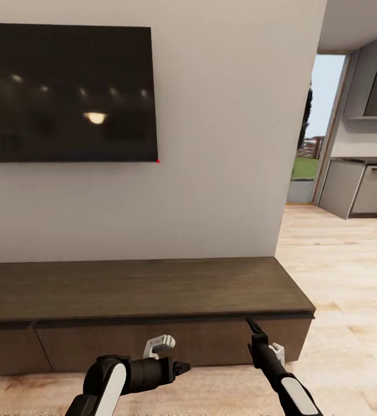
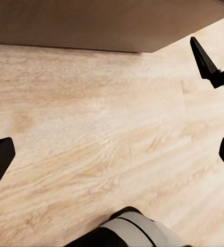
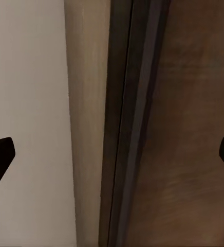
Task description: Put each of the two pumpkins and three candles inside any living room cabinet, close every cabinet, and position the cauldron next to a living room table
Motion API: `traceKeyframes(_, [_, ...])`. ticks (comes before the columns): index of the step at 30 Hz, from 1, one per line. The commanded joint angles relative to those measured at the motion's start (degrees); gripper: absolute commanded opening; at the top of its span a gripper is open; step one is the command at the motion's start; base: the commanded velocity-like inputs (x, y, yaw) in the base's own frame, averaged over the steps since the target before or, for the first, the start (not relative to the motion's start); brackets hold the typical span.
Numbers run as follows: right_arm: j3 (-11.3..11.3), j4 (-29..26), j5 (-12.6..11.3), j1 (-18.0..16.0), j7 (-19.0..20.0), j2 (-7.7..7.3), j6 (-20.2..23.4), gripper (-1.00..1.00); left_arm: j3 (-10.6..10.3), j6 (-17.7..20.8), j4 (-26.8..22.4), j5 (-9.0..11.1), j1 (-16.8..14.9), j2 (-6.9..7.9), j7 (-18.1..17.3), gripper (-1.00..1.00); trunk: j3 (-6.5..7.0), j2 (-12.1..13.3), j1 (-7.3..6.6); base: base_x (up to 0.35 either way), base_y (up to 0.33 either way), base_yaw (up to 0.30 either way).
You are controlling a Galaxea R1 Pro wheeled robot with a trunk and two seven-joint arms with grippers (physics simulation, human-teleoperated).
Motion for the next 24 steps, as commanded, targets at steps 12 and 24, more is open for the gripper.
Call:
traceKeyframes(12, [-0.4, 0.0, -0.5, 0.0, 3.3, -0.09, 0.6, 1.00, 0.0, 0.2, 0.0, -0.6, 0.0, -0.09, -0.6, 1.00, -2.26, -4.5, 2.44, 0.000, 0.000, 0.000])
traceKeyframes(24, [-0.4, 0.0, -0.5, 0.0, 3.4, -0.09, 0.6, 1.00, 0.0, 0.2, 0.0, -0.6, 0.0, -0.09, -0.6, 1.00, -4.48, -4.6, 2.69, 0.000, 0.000, 0.000])
